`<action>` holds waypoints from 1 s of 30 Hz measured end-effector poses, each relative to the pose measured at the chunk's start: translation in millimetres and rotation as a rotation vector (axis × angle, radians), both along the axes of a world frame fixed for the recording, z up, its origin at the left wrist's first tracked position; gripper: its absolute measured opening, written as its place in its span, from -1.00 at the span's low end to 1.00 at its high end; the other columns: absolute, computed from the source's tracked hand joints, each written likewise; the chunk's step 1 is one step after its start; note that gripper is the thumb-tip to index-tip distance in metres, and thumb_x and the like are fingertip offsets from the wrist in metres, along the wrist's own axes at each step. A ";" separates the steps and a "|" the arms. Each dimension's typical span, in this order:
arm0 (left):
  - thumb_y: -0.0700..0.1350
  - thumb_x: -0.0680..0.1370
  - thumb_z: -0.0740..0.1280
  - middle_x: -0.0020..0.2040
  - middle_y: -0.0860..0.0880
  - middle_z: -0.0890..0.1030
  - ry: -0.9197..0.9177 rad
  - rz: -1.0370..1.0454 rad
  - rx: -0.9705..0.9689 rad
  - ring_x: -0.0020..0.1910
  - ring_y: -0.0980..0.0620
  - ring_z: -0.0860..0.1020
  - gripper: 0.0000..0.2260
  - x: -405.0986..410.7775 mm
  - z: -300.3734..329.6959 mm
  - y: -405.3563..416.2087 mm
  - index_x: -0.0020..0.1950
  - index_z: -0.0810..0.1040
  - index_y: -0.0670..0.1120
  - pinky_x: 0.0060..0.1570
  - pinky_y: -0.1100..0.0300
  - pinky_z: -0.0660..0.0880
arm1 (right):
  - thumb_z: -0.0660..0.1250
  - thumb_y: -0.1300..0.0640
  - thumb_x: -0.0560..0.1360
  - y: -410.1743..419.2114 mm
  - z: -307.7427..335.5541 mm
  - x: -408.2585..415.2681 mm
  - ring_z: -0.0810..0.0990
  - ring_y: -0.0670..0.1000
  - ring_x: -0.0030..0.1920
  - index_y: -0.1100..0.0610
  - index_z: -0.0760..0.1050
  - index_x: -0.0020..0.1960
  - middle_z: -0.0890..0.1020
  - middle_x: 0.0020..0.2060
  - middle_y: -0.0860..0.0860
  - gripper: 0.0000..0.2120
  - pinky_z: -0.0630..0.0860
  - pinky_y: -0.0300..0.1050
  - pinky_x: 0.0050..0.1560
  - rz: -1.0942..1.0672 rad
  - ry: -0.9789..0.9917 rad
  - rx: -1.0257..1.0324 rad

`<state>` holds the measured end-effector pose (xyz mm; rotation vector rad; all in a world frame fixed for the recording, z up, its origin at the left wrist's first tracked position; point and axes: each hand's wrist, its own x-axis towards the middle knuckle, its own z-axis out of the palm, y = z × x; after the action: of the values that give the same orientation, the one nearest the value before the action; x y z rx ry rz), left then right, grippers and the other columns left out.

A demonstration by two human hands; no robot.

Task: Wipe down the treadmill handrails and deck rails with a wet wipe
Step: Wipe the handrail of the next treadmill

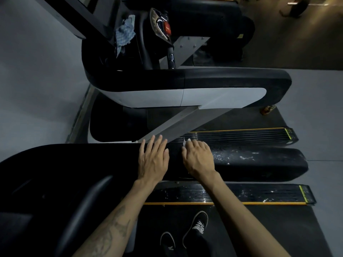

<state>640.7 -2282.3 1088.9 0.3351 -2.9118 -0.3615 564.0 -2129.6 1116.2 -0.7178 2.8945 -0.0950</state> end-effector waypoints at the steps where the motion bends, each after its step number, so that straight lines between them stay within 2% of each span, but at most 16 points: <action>1: 0.07 0.69 -0.02 0.50 -0.11 0.47 0.003 0.001 -0.015 0.56 -0.13 0.35 -0.48 0.0 -1.1 0.2 0.49 0.50 -0.13 0.55 -0.22 0.20 | -0.06 -0.06 0.71 -0.4 -1.1 6.9 0.49 0.11 0.33 0.16 0.42 0.41 0.56 0.29 0.11 -0.53 0.27 0.02 0.48 -0.018 0.018 -0.010; 4: 0.08 0.70 0.02 0.48 -0.11 0.50 0.008 0.016 -0.049 0.54 -0.14 0.37 -0.50 -1.6 -3.8 2.0 0.46 0.53 -0.13 0.53 -0.23 0.24 | -0.05 -0.06 0.69 -6.7 -3.7 18.4 0.43 0.14 0.39 0.23 0.36 0.48 0.51 0.36 0.16 -0.47 0.22 0.06 0.53 0.023 0.024 -0.090; 8: 0.09 0.70 0.02 0.48 -0.10 0.51 0.008 0.020 -0.066 0.54 -0.14 0.37 -0.50 -1.4 -7.0 1.4 0.46 0.53 -0.12 0.53 -0.23 0.23 | -0.08 -0.15 0.72 -1.1 -6.7 2.9 0.41 0.06 0.43 0.15 0.30 0.53 0.50 0.40 0.08 -0.46 0.16 0.01 0.56 0.124 0.005 -0.077; 12: 0.09 0.71 0.02 0.48 -0.10 0.51 0.006 0.020 -0.069 0.55 -0.12 0.36 -0.51 -1.0 -7.1 1.6 0.47 0.52 -0.11 0.54 -0.22 0.20 | -0.16 -0.20 0.70 15.0 -6.1 6.6 0.39 0.10 0.45 0.15 0.29 0.54 0.48 0.41 0.11 -0.39 0.12 0.03 0.58 0.025 0.070 -0.033; 15: 0.08 0.70 0.02 0.48 -0.10 0.51 0.007 0.034 -0.058 0.55 -0.13 0.36 -0.52 -1.4 -5.6 4.2 0.46 0.52 -0.12 0.54 -0.22 0.20 | -0.21 -0.26 0.67 12.6 -6.1 31.4 0.13 0.20 0.62 0.25 0.13 0.62 0.21 0.59 0.24 -0.25 0.00 0.10 0.63 -0.050 0.040 -0.043; 18: 0.07 0.70 -0.01 0.48 -0.11 0.50 -0.010 0.041 -0.059 0.55 -0.13 0.35 -0.50 -1.1 -3.0 5.4 0.46 0.52 -0.12 0.55 -0.21 0.20 | -0.18 -0.25 0.68 -0.2 -11.5 42.2 -0.12 0.20 0.66 0.28 -0.08 0.66 -0.06 0.65 0.25 -0.24 -0.14 0.10 0.65 0.010 -0.012 -0.055; 22: 0.09 0.70 -0.06 0.52 -0.09 0.46 -0.037 0.027 -0.056 0.58 -0.11 0.30 -0.47 0.3 -1.0 3.6 0.50 0.49 -0.11 0.56 -0.20 0.15 | -0.11 -0.14 0.73 3.5 -13.2 30.5 -0.19 0.09 0.66 0.17 -0.09 0.68 -0.09 0.67 0.13 -0.37 -0.18 0.02 0.65 0.114 0.002 -0.104; 25: 0.10 0.71 -0.06 0.52 -0.09 0.46 -0.038 0.022 -0.053 0.58 -0.11 0.30 -0.47 1.0 -0.9 3.3 0.50 0.48 -0.10 0.57 -0.19 0.15 | -0.17 -0.16 0.72 18.9 -17.0 33.6 -0.21 0.06 0.66 0.13 -0.12 0.68 -0.14 0.66 0.08 -0.37 -0.13 0.03 0.65 0.067 0.018 -0.102; 28: 0.09 0.71 -0.05 0.50 -0.09 0.48 -0.024 0.034 -0.038 0.57 -0.12 0.32 -0.48 -0.1 -0.7 4.7 0.49 0.49 -0.11 0.56 -0.20 0.17 | -0.25 -0.22 0.68 20.2 -21.2 55.7 -0.26 0.11 0.65 0.16 -0.18 0.67 -0.21 0.65 0.13 -0.31 -0.16 0.06 0.65 -0.023 0.006 -0.106; 30: 0.09 0.70 -0.05 0.50 -0.09 0.48 -0.025 0.034 -0.035 0.57 -0.12 0.32 -0.48 -0.2 -1.6 4.3 0.49 0.49 -0.11 0.56 -0.20 0.17 | -0.25 -0.22 0.67 15.7 -25.4 65.0 -0.28 0.15 0.64 0.18 -0.20 0.66 -0.23 0.64 0.18 -0.29 -0.21 0.07 0.64 0.017 0.004 -0.088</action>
<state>640.4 -2278.0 1087.3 0.3858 -2.9288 -0.3026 629.0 -2113.9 1090.8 -0.7584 2.9028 -0.2200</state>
